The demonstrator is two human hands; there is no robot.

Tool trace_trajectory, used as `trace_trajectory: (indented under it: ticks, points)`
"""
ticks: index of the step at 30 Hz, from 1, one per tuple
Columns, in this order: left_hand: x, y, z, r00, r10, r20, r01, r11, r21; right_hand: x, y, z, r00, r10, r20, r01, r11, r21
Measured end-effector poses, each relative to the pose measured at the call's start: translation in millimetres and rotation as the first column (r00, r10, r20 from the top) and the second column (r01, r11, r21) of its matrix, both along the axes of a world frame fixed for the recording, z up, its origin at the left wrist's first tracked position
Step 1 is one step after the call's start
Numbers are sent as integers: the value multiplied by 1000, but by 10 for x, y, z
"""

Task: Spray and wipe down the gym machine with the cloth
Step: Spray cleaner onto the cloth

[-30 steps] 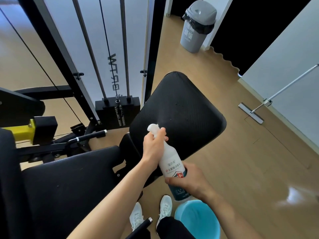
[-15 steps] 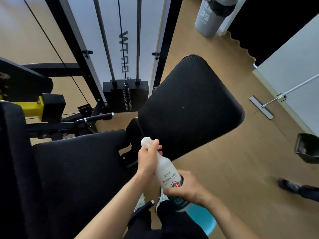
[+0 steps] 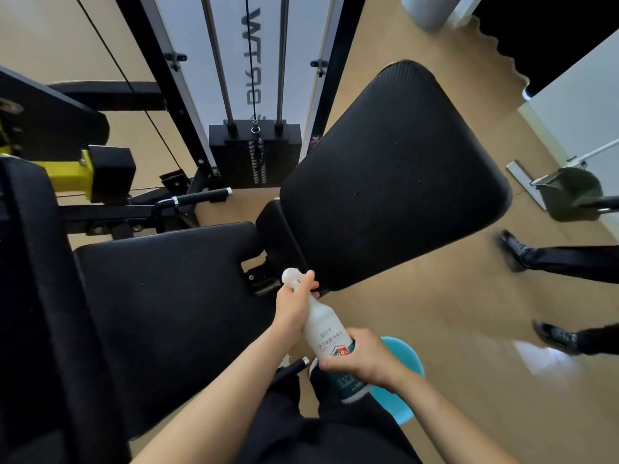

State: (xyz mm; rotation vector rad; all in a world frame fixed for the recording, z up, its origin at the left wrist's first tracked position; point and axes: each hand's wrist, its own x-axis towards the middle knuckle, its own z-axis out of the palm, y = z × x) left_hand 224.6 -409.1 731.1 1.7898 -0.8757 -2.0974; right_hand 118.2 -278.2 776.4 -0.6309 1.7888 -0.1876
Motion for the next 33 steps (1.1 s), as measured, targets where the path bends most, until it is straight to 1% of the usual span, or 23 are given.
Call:
trace_trajectory:
  ticks: [4,6,9,12,15,18,22,24,28,33]
  points:
    - [161,-39,-95,985,132,112,-138,989,46,90,-171,-40,995,102,9,-102,995,8]
    - [247,-47,-121,974,177,144,-186,982,47,116,-266,-31,986,164,-8,-164,986,12]
    - [329,-56,-155,974,183,129,-191,981,46,139,-328,-23,978,209,10,-209,977,35]
    - [324,-47,-153,986,139,96,-147,985,86,146,-251,-39,986,161,52,-163,986,38]
    - [270,10,-118,984,103,143,-115,991,75,152,-155,-60,988,133,84,-136,990,41]
    - [225,44,-71,990,38,134,-40,999,13,152,-67,-90,992,85,91,-88,996,31]
    - [149,32,50,1000,-14,17,15,999,-46,112,23,-124,999,21,37,-20,1000,-18]
    - [76,32,120,999,-40,-16,39,996,-77,74,48,-123,1000,2,22,-1,999,-46]
    - [-96,38,268,994,-103,-16,100,982,-160,62,55,-98,999,1,37,3,996,-91]
    - [-197,55,401,975,-219,-32,202,939,-278,18,78,-74,998,-55,-1,54,987,-151]
